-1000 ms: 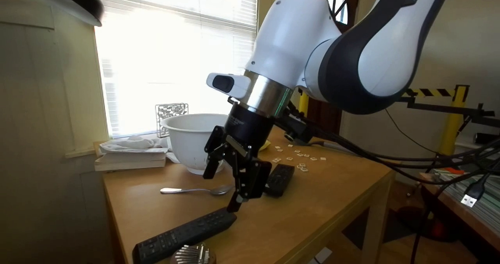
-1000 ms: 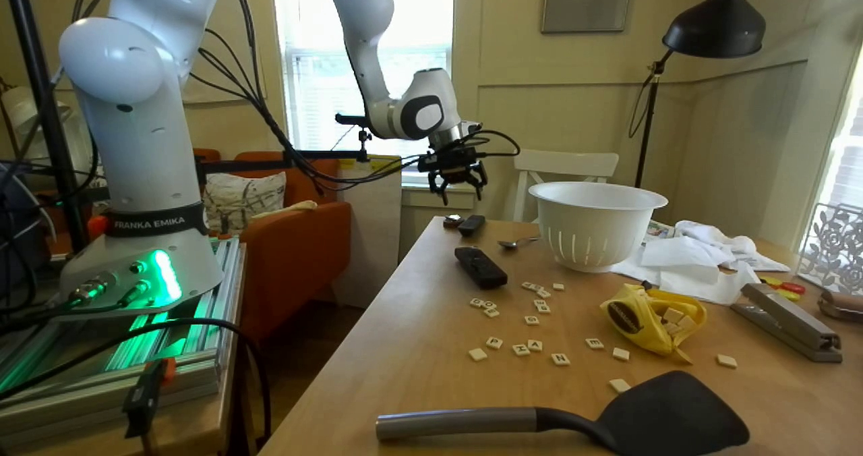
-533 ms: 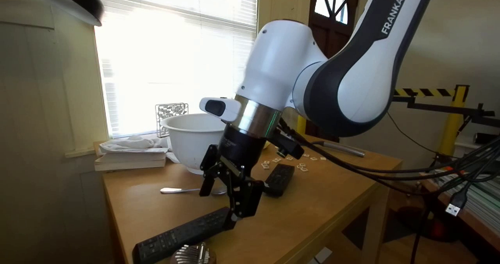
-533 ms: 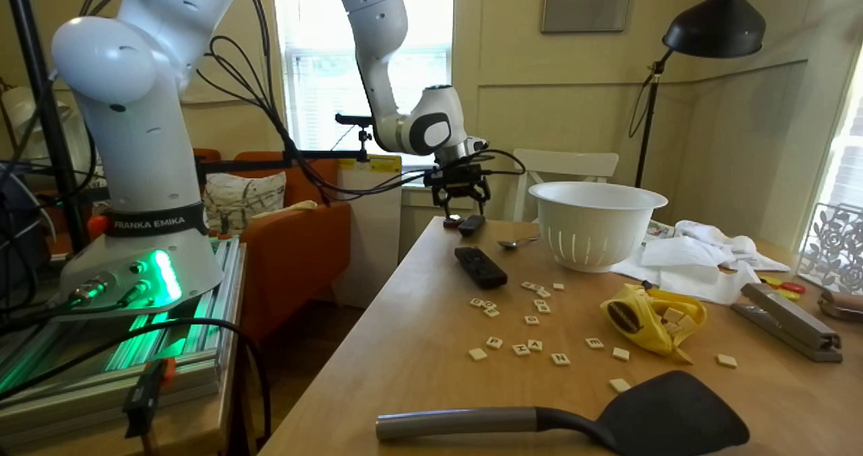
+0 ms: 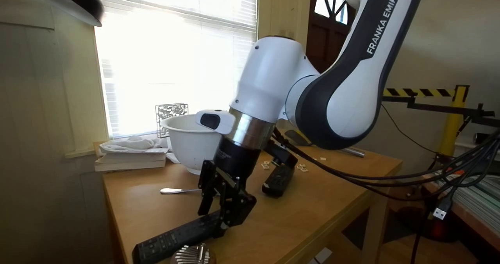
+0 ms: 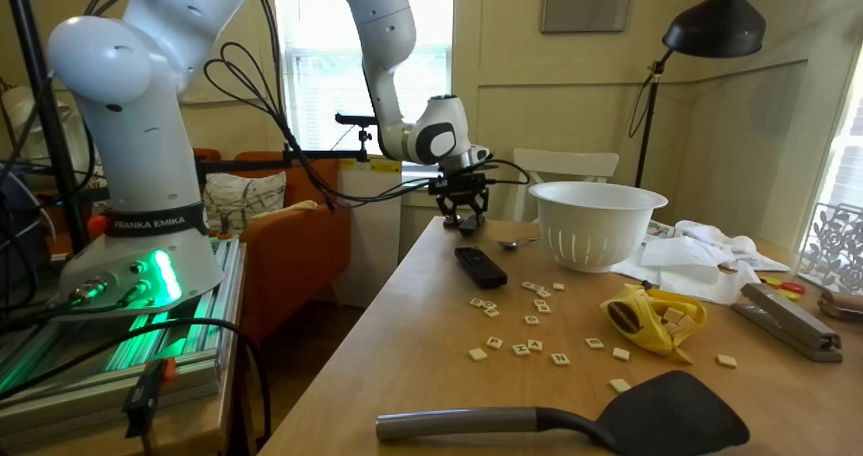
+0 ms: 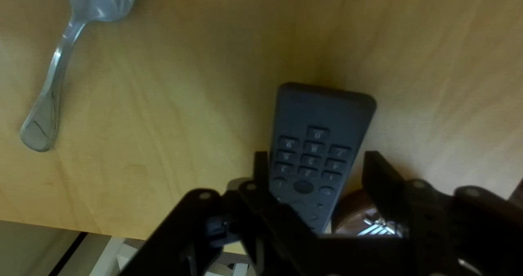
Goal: Move the left remote to the right
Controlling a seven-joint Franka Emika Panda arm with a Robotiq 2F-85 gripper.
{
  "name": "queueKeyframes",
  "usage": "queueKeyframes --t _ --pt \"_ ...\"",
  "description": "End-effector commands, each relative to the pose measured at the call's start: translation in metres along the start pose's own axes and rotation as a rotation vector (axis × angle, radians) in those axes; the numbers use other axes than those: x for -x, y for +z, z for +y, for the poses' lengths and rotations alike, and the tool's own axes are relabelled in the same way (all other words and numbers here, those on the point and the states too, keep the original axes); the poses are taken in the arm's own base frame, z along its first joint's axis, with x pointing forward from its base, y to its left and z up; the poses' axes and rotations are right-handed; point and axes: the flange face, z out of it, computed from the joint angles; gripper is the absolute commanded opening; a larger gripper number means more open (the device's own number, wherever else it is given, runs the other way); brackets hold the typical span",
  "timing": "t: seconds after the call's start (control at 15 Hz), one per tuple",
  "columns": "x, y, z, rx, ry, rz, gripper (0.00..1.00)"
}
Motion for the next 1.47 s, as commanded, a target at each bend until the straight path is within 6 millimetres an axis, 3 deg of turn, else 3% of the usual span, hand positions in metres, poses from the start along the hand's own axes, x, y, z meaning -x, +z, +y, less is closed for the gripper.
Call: queueKeyframes --t 0.0,0.13,0.33,0.4,0.47,0.67,0.87,1.2,1.4 --pt "-0.001 0.009 0.007 0.0 -0.02 0.012 0.67" --pt "0.001 0.011 0.009 -0.001 -0.019 0.012 0.74" --pt "0.001 0.014 0.011 -0.002 -0.015 0.014 0.71" --pt "0.0 0.014 0.012 -0.005 -0.014 0.016 0.46" --pt "0.0 0.014 0.011 -0.008 -0.013 0.019 0.45" --pt "-0.002 0.009 0.012 0.005 -0.011 0.003 0.25" --pt "-0.008 -0.023 0.026 0.066 0.095 0.002 0.25" --pt "-0.016 -0.097 0.056 0.193 0.381 0.02 0.25" --pt "-0.015 -0.132 0.066 0.277 0.54 0.03 0.25"
